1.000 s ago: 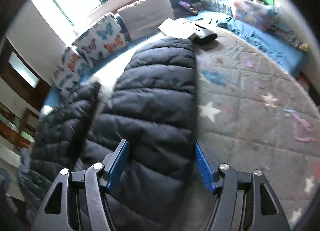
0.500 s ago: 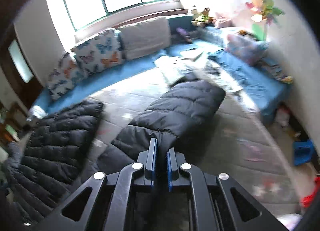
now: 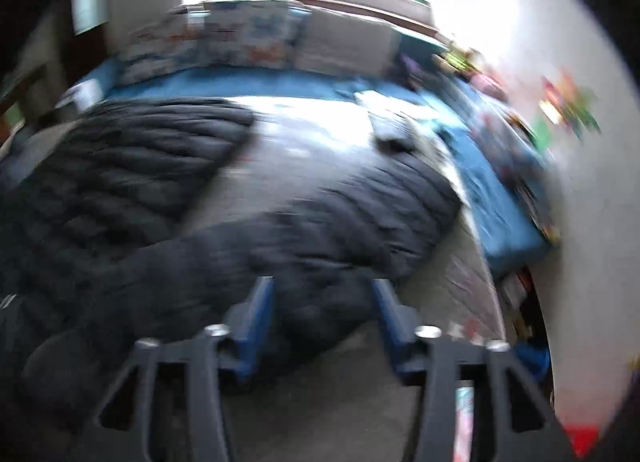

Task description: Fold large clothes

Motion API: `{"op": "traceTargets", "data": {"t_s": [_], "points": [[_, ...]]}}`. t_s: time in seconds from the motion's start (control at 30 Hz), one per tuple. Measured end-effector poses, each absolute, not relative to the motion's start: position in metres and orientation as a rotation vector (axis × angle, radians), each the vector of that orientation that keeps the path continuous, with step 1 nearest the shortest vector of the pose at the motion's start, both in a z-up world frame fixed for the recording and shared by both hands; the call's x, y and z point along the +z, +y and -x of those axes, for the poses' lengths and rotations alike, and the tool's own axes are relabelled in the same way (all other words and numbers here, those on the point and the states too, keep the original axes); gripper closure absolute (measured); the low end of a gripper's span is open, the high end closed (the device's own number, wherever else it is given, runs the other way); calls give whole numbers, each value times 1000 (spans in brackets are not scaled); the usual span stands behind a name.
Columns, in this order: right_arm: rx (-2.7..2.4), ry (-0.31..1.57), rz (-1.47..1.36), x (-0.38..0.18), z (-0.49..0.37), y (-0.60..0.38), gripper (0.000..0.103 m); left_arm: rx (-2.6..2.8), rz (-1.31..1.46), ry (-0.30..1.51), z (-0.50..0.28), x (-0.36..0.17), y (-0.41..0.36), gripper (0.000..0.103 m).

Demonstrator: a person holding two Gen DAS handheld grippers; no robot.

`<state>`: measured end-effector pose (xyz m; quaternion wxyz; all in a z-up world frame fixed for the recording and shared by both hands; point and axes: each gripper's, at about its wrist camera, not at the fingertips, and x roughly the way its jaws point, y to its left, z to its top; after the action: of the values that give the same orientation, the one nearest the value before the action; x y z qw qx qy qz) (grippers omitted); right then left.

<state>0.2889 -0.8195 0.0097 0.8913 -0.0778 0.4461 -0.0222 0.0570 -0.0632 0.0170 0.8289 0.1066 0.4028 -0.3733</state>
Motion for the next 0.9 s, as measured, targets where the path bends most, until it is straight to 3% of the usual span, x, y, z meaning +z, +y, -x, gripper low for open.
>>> {"op": "traceTargets", "data": {"t_s": [0.17, 0.27, 0.47, 0.53, 0.57, 0.73, 0.9], "points": [[286, 924, 271, 13, -241, -711, 41, -767, -336, 818, -13, 16, -54, 14], [475, 927, 306, 3, -213, -654, 41, -741, -345, 835, -4, 0, -50, 18], [641, 961, 341, -35, -196, -580, 41, -698, -413, 849, -2, -38, -51, 62], [608, 942, 370, -47, -200, -566, 41, -674, -431, 833, -3, -45, -51, 85], [600, 939, 381, -51, -202, -561, 41, -666, -424, 831, -3, -46, -50, 89], [583, 987, 267, -50, -213, -564, 41, -686, -397, 790, 4, -35, -45, 94], [595, 920, 294, -34, -179, -557, 40, -713, -361, 795, 10, -22, -46, 95]]}}
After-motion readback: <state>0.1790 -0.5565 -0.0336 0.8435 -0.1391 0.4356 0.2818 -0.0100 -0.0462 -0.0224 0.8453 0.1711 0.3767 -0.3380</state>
